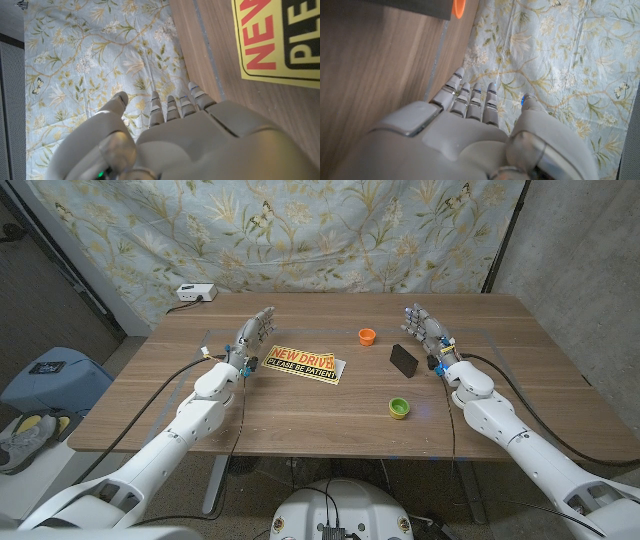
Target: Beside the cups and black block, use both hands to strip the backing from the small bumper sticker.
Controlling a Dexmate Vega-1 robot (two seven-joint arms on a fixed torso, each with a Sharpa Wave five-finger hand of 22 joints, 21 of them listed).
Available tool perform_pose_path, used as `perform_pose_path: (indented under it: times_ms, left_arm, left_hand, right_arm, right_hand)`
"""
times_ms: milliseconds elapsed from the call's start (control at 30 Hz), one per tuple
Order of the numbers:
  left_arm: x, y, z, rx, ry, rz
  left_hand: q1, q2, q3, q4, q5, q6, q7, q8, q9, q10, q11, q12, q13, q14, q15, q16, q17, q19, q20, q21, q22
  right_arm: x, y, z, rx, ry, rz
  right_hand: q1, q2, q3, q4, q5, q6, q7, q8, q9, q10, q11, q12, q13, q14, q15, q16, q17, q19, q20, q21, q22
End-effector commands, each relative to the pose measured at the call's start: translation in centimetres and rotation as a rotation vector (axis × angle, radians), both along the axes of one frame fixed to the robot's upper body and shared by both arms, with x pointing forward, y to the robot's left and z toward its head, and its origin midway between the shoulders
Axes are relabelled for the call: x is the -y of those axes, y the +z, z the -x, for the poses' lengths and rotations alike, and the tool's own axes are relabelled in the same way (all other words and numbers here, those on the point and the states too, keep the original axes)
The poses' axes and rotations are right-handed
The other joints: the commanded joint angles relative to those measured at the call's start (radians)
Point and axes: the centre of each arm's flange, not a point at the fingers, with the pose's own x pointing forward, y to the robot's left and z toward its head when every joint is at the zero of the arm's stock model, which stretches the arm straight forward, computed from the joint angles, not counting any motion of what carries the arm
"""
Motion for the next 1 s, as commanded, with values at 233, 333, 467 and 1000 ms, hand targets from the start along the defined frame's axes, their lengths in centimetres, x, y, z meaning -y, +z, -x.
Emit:
perform_pose_path:
  times_ms: [233, 333, 467, 1000]
  left_arm:
    - [0.7, 0.9, 0.3, 0.004, -0.040, -0.087]
    - [0.9, 1.2, 0.2, 0.009, -0.045, -0.107]
    - [0.9, 1.5, 0.2, 0.012, -0.048, -0.126]
    - [2.4, 3.4, 0.2, 0.040, -0.052, -0.265]
  left_hand:
    - [0.018, -0.007, 0.009, -0.018, 0.007, 0.014, 0.005, 0.005, 0.004, 0.015, 0.002, 0.008, 0.002, 0.000, 0.009, 0.004, 0.003, 0.006, -0.001, 0.004, 0.001]
    - [0.021, -0.009, 0.010, -0.023, 0.008, 0.016, 0.006, 0.005, 0.003, 0.017, 0.003, 0.008, 0.002, -0.001, 0.011, 0.004, 0.003, 0.006, 0.003, 0.004, 0.001]
    - [0.025, -0.012, 0.011, -0.031, 0.010, 0.018, 0.007, 0.005, 0.003, 0.017, 0.007, 0.008, 0.001, -0.001, 0.012, 0.003, 0.002, 0.006, 0.004, 0.003, 0.001]
    - [0.082, -0.037, 0.026, -0.122, 0.052, 0.060, 0.009, 0.013, 0.000, 0.035, -0.013, 0.011, -0.002, 0.007, -0.005, 0.004, 0.002, 0.017, -0.005, 0.001, -0.003]
  right_arm:
    - [-1.6, -0.8, 0.5, -0.013, 0.011, 0.008]
    - [-1.8, -0.7, 0.4, -0.010, 0.013, 0.009]
    - [-1.9, -0.4, 0.4, -0.007, 0.011, 0.015]
    - [-1.4, 0.6, -0.1, 0.019, 0.009, 0.025]
  right_hand:
    - [0.012, 0.000, 0.011, -0.003, 0.005, 0.008, 0.001, 0.006, 0.001, 0.010, 0.000, 0.007, 0.001, 0.007, 0.001, 0.006, 0.003, 0.009, 0.000, 0.006, 0.003]
    - [0.012, -0.001, 0.012, -0.004, 0.004, 0.009, 0.001, 0.007, 0.001, 0.010, -0.002, 0.006, 0.001, 0.008, 0.000, 0.006, 0.002, 0.008, 0.000, 0.006, 0.003]
    - [0.013, -0.001, 0.014, -0.005, 0.004, 0.009, 0.001, 0.007, 0.000, 0.009, -0.001, 0.006, 0.001, 0.007, 0.000, 0.005, 0.001, 0.008, 0.000, 0.007, 0.003]
    - [0.015, -0.003, 0.020, -0.010, 0.003, 0.009, 0.000, 0.008, -0.001, 0.010, 0.000, 0.006, 0.001, 0.008, -0.001, 0.005, -0.002, 0.007, -0.001, 0.007, 0.003]
